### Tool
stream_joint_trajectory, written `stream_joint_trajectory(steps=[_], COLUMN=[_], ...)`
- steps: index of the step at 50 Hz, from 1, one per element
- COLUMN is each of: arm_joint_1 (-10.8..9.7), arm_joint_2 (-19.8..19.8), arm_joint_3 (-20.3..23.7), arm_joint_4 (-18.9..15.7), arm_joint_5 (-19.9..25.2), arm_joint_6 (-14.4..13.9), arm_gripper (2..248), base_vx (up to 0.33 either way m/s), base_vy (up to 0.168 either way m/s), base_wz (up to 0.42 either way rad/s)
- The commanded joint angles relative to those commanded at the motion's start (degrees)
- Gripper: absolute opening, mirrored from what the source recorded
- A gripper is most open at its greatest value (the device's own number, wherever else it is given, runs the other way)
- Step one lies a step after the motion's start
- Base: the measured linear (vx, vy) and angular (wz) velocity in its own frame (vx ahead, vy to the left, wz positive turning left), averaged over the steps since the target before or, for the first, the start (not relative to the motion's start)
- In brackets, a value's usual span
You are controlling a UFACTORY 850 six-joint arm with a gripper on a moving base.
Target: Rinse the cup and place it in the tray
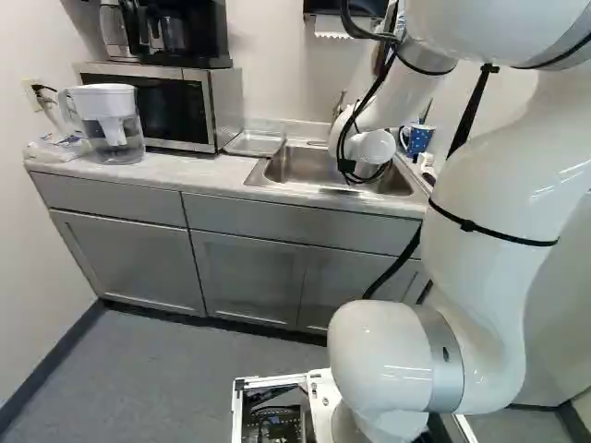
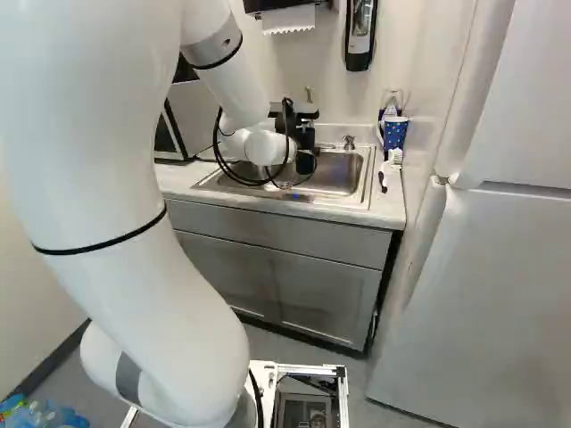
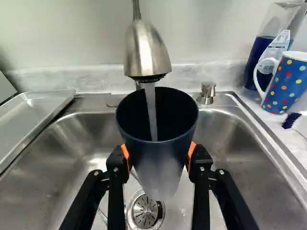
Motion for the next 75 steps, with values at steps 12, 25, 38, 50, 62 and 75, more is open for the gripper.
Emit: stream_joint_trajectory(steps=[12,25,38,50,62,75], arm_joint_1=[0.0,0.0,0.0,0.0,0.0,0.0], arm_joint_2=[0.0,0.0,0.0,0.0,0.0,0.0], arm_joint_3=[0.0,0.0,0.0,0.0,0.0,0.0], arm_joint_4=[0.0,0.0,0.0,0.0,0.0,0.0], arm_joint_5=[0.0,0.0,0.0,0.0,0.0,0.0], arm_joint_6=[0.0,0.0,0.0,0.0,0.0,0.0], arm_gripper=[125,125,125,125,125,125], base_vx=[0.0,0.0,0.0,0.0,0.0,0.0], base_vy=[0.0,0.0,0.0,0.0,0.0,0.0], base_wz=[0.0,0.0,0.0,0.0,0.0,0.0])
